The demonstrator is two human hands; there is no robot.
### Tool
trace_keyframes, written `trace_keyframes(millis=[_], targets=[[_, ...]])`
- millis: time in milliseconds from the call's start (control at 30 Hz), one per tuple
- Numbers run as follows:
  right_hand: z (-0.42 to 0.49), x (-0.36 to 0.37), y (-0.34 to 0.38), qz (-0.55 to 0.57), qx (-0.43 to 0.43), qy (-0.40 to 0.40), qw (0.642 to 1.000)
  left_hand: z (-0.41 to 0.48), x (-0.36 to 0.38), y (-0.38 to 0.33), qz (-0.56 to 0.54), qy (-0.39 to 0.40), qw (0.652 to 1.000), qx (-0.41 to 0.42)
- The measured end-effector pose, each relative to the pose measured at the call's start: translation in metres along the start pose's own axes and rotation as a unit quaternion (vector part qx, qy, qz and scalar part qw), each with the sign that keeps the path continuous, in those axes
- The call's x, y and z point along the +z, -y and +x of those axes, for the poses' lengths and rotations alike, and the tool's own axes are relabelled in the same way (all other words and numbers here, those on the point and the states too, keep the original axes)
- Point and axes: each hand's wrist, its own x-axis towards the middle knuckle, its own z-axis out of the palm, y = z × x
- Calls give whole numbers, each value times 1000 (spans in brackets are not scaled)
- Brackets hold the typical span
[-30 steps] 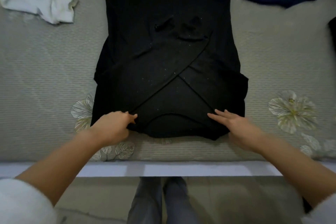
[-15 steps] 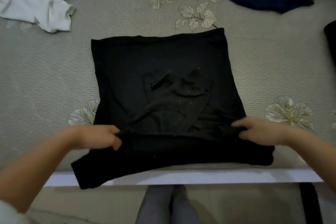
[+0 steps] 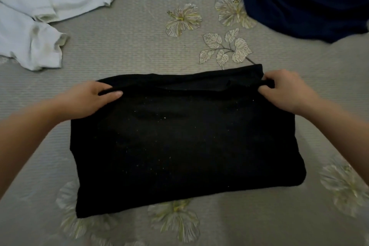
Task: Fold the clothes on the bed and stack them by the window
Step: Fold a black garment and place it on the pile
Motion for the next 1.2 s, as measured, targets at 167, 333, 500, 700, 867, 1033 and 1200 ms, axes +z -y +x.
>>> trace_keyframes(millis=[167, 333, 500, 700, 867, 1033, 1200], targets=[[42, 16, 5, -11, 30, -40, 999, 39, -8, 11, 52, -95, 994, 20], [55, 52, 5, -10, 94, -125, 988, 61, 19, 13, 76, -273, 959, 7], [6, 96, 17, -24, -29, -155, 987, 29, 85, 0, 137, -308, 934, 117], [-29, 126, 12, -104, -65, 10, 992, -6, 152, 11, 222, -164, 960, 48], [-30, 120, 17, -85, -59, 14, 995, -5, 156, 4, 219, -180, 959, 14], [-90, 138, 27, -63, -199, -16, 978, -42, 200, -38, 138, -199, 970, 24], [-112, 137, -34, -116, -150, 5, 982, -74, 243, -43, 70, -217, 966, -125]])
